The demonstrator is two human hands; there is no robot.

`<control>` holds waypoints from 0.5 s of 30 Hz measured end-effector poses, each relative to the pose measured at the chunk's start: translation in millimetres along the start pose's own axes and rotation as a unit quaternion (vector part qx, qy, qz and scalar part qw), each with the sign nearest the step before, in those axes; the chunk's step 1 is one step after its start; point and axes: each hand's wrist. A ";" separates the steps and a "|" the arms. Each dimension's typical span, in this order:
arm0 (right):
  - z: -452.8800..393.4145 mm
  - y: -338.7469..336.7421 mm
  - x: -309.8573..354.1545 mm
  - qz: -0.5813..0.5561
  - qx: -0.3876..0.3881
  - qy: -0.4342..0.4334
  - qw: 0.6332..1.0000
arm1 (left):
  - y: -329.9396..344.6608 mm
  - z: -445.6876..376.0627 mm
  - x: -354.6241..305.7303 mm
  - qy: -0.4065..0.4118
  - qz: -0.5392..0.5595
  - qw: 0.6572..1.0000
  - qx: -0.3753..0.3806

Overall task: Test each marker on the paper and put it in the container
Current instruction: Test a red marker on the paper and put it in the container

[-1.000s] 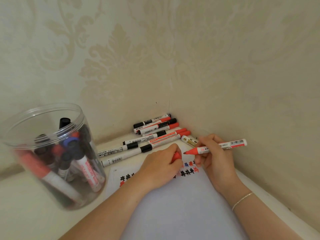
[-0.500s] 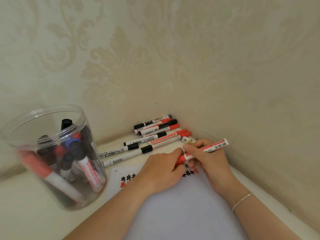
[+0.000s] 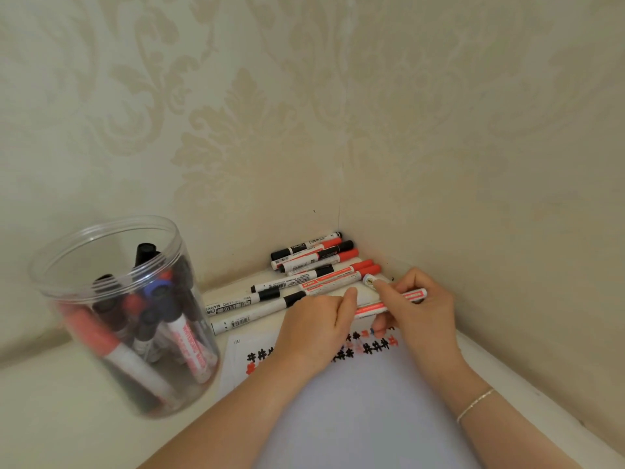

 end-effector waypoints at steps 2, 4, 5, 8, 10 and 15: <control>3.1 3.1 2.2 -0.007 0.012 0.002 1.000 | 0.4 0.5 0.9 -0.015 0.007 1.000 -0.003; 6.2 5.8 7.3 -0.002 0.032 0.006 0.999 | -0.3 0.6 3.3 -0.033 0.024 0.999 -0.020; 6.8 8.0 11.5 0.004 0.045 0.010 0.999 | -1.6 -0.2 4.2 -0.042 0.035 0.998 -0.036; 1.5 15.6 35.3 -0.036 0.102 0.043 0.993 | -16.8 -8.4 -8.5 -0.044 0.051 0.991 -0.115; -5.5 23.0 57.7 -0.139 0.120 0.073 0.980 | -43.6 -17.1 -32.8 -0.007 0.061 0.981 -0.184; 4.4 72.1 114.7 -0.373 0.189 0.162 0.894 | -140.9 -30.6 -87.4 0.054 0.235 0.894 -0.378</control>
Point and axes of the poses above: each hand's wrist, its own z-axis away from the middle knuckle, its own y-axis out of the palm, x = y × z, and after that the axes turned 10 degrees about -x, right-handed
